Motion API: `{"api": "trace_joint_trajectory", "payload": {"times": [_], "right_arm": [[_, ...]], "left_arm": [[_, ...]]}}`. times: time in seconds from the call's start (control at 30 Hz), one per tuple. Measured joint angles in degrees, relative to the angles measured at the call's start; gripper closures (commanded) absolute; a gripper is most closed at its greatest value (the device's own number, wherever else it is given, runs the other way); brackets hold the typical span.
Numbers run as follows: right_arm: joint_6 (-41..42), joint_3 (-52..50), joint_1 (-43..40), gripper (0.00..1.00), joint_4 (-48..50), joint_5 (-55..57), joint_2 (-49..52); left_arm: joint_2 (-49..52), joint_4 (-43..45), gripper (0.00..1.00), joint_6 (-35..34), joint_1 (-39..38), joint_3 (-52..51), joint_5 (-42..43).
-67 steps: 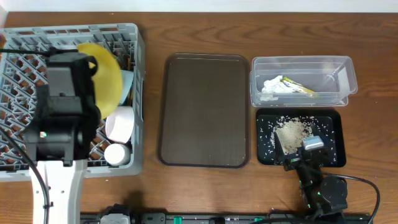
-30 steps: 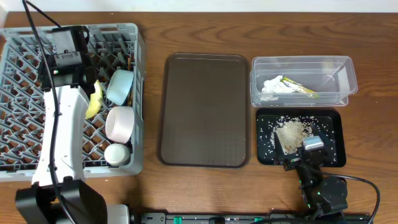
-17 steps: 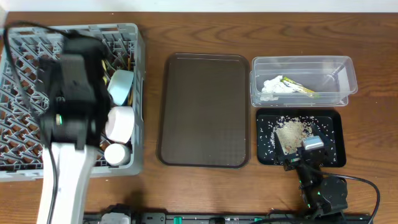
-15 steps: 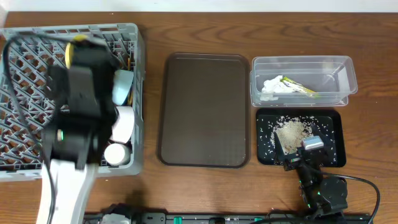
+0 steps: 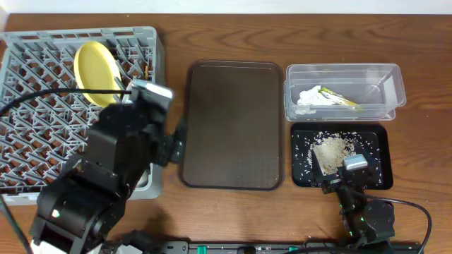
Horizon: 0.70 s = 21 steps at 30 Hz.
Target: Sort waste into correct bins and load items into the dishwasher
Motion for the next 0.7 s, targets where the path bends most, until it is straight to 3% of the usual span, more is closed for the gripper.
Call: {"api": "trace_joint_trajectory", "payload": {"times": [0.17, 0.33, 0.53, 0.7], "right_arm": [[0.0, 0.0, 0.0, 0.01, -0.02, 0.0, 0.0], [0.0, 0.0, 0.0, 0.01, -0.02, 0.0, 0.0], [0.0, 0.0, 0.0, 0.01, -0.02, 0.0, 0.0], [0.0, 0.0, 0.0, 0.01, -0.02, 0.0, 0.0]], "left_arm": [[-0.37, -5.51, 0.07, -3.61, 0.0, 0.0, 2.38], [-3.26, -2.91, 0.06, -5.42, 0.0, 0.0, 2.8], [-7.19, 9.64, 0.06, -6.64, 1.9, -3.13, 2.95], [-12.5, 24.13, 0.06, -7.82, 6.03, -15.37, 4.63]]}}
